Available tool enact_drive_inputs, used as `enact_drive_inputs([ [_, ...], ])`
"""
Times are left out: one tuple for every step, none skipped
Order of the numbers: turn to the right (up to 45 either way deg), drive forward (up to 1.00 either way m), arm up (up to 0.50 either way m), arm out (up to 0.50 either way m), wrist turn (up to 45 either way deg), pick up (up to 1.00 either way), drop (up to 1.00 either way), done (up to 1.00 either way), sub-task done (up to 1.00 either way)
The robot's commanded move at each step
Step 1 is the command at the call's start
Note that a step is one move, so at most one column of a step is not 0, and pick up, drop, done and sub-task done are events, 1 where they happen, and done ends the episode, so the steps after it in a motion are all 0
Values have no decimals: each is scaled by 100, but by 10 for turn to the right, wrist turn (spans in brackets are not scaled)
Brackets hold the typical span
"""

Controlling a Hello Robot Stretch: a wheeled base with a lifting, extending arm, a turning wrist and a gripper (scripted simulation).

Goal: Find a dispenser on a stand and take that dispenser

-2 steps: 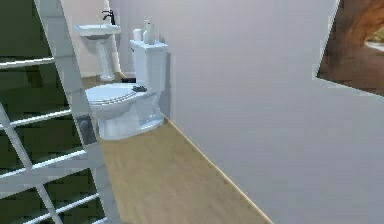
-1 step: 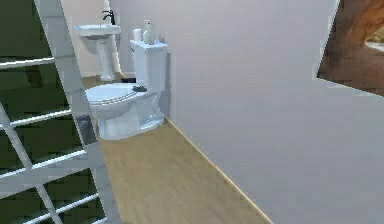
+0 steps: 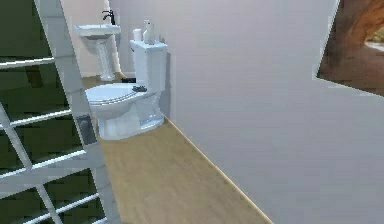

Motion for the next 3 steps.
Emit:
enact_drive_inputs([
  [0, 0, 0, 0, 450, 0, 0, 0, 0],
  [0, 0, 0, 0, 450, 0, 0, 0, 0],
  [0, 0, 0, 0, 450, 0, 0, 0, 0],
])
